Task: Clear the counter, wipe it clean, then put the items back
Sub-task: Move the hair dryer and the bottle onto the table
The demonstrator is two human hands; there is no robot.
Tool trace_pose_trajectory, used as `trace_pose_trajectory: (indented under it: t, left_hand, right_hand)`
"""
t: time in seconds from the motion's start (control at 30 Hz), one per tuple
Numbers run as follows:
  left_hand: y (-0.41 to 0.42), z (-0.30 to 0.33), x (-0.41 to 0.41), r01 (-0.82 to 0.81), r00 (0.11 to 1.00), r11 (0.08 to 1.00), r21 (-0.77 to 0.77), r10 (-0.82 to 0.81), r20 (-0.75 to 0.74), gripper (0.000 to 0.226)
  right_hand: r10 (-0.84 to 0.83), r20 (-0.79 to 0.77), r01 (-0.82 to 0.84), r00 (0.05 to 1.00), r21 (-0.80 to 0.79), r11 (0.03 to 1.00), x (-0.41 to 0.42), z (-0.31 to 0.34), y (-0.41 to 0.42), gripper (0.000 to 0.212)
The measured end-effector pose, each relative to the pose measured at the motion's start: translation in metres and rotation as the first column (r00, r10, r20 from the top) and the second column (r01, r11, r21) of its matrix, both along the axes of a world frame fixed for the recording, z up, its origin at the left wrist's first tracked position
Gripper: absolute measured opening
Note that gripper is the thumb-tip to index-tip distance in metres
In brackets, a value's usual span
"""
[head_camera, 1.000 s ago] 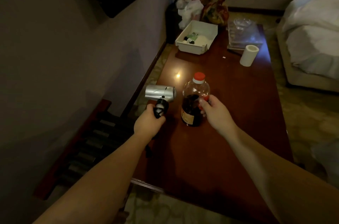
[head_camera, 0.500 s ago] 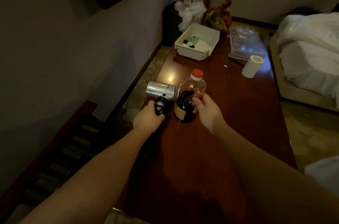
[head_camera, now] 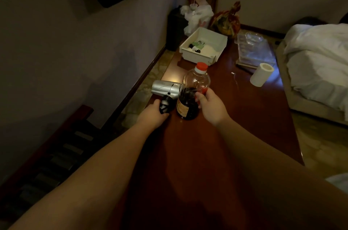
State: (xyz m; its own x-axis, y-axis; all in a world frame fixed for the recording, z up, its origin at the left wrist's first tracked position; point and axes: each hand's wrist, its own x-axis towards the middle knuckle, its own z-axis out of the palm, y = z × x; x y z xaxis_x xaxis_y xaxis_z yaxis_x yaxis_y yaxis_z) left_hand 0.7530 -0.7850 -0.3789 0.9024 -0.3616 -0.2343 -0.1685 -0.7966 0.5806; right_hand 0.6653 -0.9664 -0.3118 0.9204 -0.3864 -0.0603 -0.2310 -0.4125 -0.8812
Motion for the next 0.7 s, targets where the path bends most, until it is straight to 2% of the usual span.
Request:
trace_pose_trajectory:
  t: [0.17,0.33,0.43,0.57,0.63,0.7]
  left_hand:
    - [-0.006,0.003,0.004,0.002,1.000,0.998,0.060,-0.001,-0.016,0.053]
    - [-0.002,0.014,-0.007,0.003,0.998,0.984,0.181,0.008,-0.060,0.084]
    - [0.011,0.024,-0.021,-0.026,0.998,0.980,0.196,0.036,-0.051,0.075]
    - [0.039,0.044,-0.048,-0.022,0.998,0.983,0.185,0.032,-0.049,0.053]
    - [0.056,0.062,-0.069,-0.030,0.996,0.982,0.187,0.044,-0.075,0.054]
    - [0.078,0.080,-0.092,-0.056,0.992,0.984,0.168,0.074,-0.101,0.056]
  right_hand:
    - [0.018,-0.014,-0.019,1.000,-0.066,0.998,-0.001,0.005,-0.010,0.010]
    - [0.027,-0.031,-0.030,0.999,-0.090,0.995,-0.001,0.008,-0.010,0.009]
    - [0.022,-0.086,-0.036,0.996,-0.171,0.985,-0.002,0.012,-0.011,0.023]
    - [-0.106,-0.084,0.095,0.991,-0.128,0.987,-0.022,0.015,-0.007,0.042]
    - [-0.211,-0.074,0.201,0.975,-0.123,0.972,-0.042,0.015,0.002,0.038]
    - [-0.226,-0.084,0.213,0.971,-0.138,0.967,-0.064,0.016,0.019,0.029]
